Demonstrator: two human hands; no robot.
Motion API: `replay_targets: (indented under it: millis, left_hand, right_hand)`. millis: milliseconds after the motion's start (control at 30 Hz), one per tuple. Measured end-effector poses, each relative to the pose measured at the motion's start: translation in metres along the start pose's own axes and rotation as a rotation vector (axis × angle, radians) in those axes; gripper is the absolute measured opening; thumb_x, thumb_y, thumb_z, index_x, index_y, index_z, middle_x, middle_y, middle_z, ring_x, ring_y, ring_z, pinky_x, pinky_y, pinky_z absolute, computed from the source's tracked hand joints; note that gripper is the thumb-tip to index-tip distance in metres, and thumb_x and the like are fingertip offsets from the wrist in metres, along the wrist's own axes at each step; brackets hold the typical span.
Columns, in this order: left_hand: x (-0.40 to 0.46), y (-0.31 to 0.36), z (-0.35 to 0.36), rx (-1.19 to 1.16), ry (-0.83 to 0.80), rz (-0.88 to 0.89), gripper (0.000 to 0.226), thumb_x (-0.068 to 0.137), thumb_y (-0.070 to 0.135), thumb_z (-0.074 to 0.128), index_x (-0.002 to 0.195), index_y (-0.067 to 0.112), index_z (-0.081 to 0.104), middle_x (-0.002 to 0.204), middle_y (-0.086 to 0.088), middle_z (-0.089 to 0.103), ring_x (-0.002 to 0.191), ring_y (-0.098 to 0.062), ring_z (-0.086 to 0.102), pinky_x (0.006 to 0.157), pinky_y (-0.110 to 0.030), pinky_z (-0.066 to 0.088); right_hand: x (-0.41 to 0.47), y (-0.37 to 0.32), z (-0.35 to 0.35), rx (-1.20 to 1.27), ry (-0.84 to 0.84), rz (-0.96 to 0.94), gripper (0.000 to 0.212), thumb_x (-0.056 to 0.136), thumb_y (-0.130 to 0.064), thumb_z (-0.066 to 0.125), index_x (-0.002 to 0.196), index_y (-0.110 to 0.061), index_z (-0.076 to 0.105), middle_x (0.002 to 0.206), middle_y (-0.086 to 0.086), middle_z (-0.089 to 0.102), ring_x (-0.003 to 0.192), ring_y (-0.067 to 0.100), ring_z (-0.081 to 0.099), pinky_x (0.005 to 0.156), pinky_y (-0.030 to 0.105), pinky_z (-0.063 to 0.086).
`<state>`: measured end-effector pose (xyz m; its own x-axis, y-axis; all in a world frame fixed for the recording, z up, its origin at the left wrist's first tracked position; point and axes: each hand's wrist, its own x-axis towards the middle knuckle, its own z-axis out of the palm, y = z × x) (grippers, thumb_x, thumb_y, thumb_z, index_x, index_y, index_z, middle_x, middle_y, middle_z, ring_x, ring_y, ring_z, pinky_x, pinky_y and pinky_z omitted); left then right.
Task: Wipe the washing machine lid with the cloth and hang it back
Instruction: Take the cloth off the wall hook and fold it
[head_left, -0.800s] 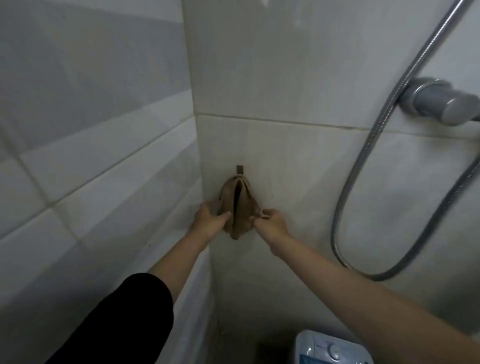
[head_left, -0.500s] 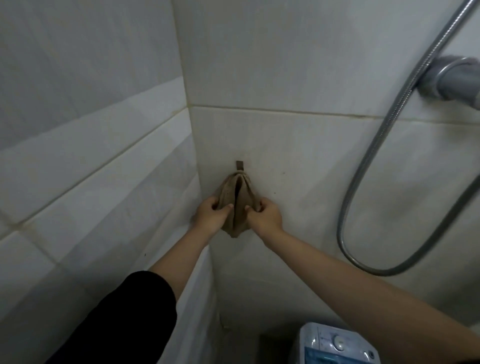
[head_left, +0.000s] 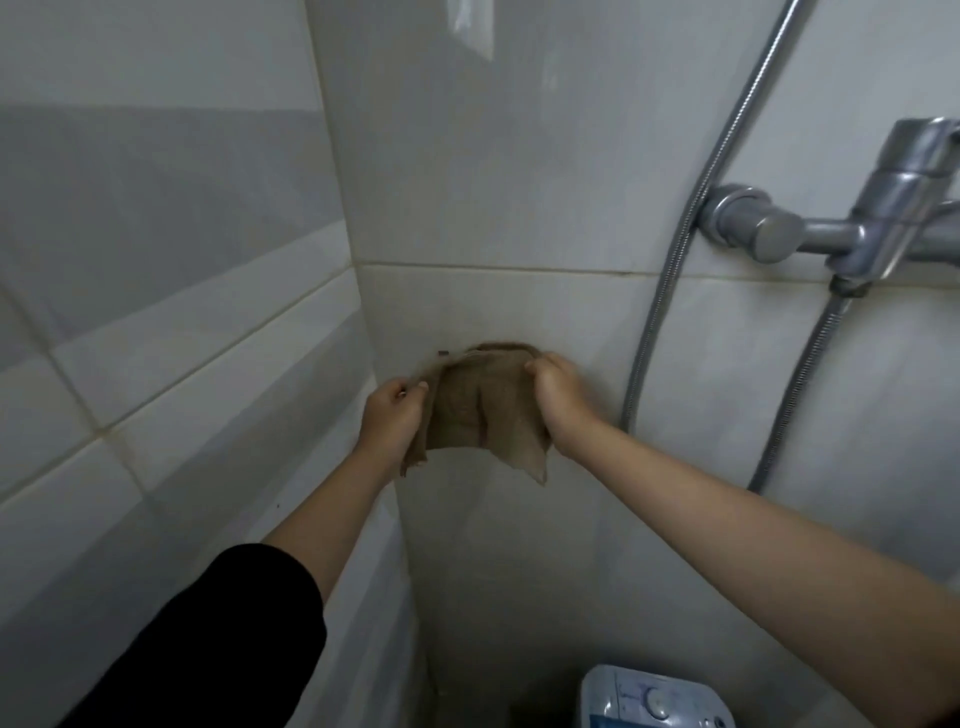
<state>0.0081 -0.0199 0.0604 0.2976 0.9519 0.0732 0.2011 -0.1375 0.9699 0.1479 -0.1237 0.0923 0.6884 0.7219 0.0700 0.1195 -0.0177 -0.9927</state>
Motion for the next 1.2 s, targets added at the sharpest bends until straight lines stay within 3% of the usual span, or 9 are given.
replay_targets:
  millis: [200, 400, 467, 633, 667, 800, 900, 1033, 1200]
  left_hand:
    - [-0.048, 0.035, 0.025, 0.157, -0.123, -0.012, 0.020, 0.093, 0.024, 0.051, 0.081, 0.010, 0.060, 0.078, -0.009, 0.059, 0.072, -0.024, 0.055, 0.058, -0.028, 0.040]
    - [-0.109, 0.055, 0.066, 0.087, -0.482, -0.091, 0.058, 0.086, 0.013, 0.059, 0.141, 0.013, 0.039, 0.141, -0.002, 0.047, 0.132, -0.021, 0.040, 0.101, -0.034, 0.025]
    - [-0.127, 0.062, 0.080, -0.050, -0.674, -0.142, 0.070, 0.069, 0.009, 0.061, 0.136, 0.019, 0.042, 0.134, 0.003, 0.056, 0.125, -0.016, 0.045, 0.104, -0.043, 0.017]
    - [-0.173, 0.074, 0.112, 0.026, -0.892, -0.133, 0.009, 0.071, 0.015, 0.068, 0.072, 0.017, 0.060, 0.066, 0.007, 0.063, 0.071, -0.006, 0.058, 0.072, -0.026, 0.037]
    - [-0.179, 0.074, 0.118, 0.027, -0.899, -0.132, 0.017, 0.074, 0.013, 0.070, 0.064, 0.016, 0.056, 0.062, 0.005, 0.060, 0.067, -0.009, 0.057, 0.069, -0.023, 0.041]
    - [-0.207, 0.088, 0.140, -0.063, -0.913, -0.174, 0.012, 0.080, 0.015, 0.065, 0.088, 0.007, 0.060, 0.083, -0.006, 0.069, 0.078, -0.018, 0.065, 0.076, -0.027, 0.052]
    - [-0.223, 0.100, 0.155, -0.154, -0.878, -0.163, 0.020, 0.087, 0.016, 0.058, 0.104, 0.004, 0.059, 0.096, -0.009, 0.068, 0.086, -0.018, 0.065, 0.082, -0.029, 0.051]
    - [-0.235, 0.112, 0.168, -0.288, -0.875, -0.164, 0.023, 0.096, 0.016, 0.041, 0.093, 0.010, 0.063, 0.089, -0.005, 0.066, 0.084, -0.017, 0.062, 0.084, -0.033, 0.046]
    - [-0.239, 0.118, 0.178, -0.461, -0.796, -0.234, 0.028, 0.097, 0.018, 0.037, 0.080, 0.012, 0.058, 0.080, -0.005, 0.064, 0.076, -0.019, 0.063, 0.080, -0.036, 0.045]
  right_hand:
    - [-0.019, -0.030, -0.062, 0.067, -0.063, 0.009, 0.023, 0.087, -0.011, 0.045, 0.068, -0.018, 0.057, 0.078, 0.008, 0.060, 0.089, 0.028, 0.056, 0.084, 0.040, 0.046]
    - [-0.053, -0.041, -0.123, -0.088, -0.309, 0.013, 0.022, 0.087, -0.006, 0.050, 0.069, -0.012, 0.061, 0.071, 0.007, 0.061, 0.067, 0.020, 0.058, 0.065, 0.029, 0.044]
    - [-0.061, -0.042, -0.147, -0.174, -0.394, 0.019, 0.017, 0.086, -0.008, 0.053, 0.073, -0.010, 0.064, 0.075, 0.007, 0.064, 0.073, 0.022, 0.061, 0.074, 0.032, 0.047]
    - [-0.080, -0.046, -0.209, -0.351, -0.415, 0.059, 0.012, 0.080, -0.012, 0.060, 0.087, -0.004, 0.067, 0.085, 0.012, 0.067, 0.080, 0.026, 0.064, 0.078, 0.033, 0.050]
    - [-0.083, -0.046, -0.219, -0.407, -0.405, 0.064, 0.013, 0.079, -0.012, 0.062, 0.088, -0.004, 0.068, 0.087, 0.012, 0.067, 0.080, 0.025, 0.064, 0.077, 0.032, 0.050]
    - [-0.091, -0.038, -0.264, -0.551, -0.359, 0.111, 0.007, 0.076, -0.018, 0.067, 0.074, -0.011, 0.065, 0.084, 0.008, 0.065, 0.079, 0.022, 0.062, 0.070, 0.028, 0.049]
    - [-0.101, -0.022, -0.292, -0.434, -0.252, 0.171, 0.016, 0.081, -0.026, 0.065, 0.091, -0.012, 0.064, 0.085, 0.006, 0.064, 0.078, 0.020, 0.061, 0.072, 0.031, 0.044]
    - [-0.116, 0.014, -0.313, -0.252, -0.112, 0.419, 0.034, 0.091, -0.039, 0.042, 0.108, -0.013, 0.057, 0.109, 0.008, 0.066, 0.094, 0.024, 0.063, 0.086, 0.042, 0.031]
    - [-0.134, 0.044, -0.317, 0.008, -0.359, 0.650, 0.069, 0.091, -0.055, 0.012, 0.088, -0.007, 0.062, 0.083, 0.010, 0.066, 0.082, 0.024, 0.060, 0.109, 0.054, 0.016]
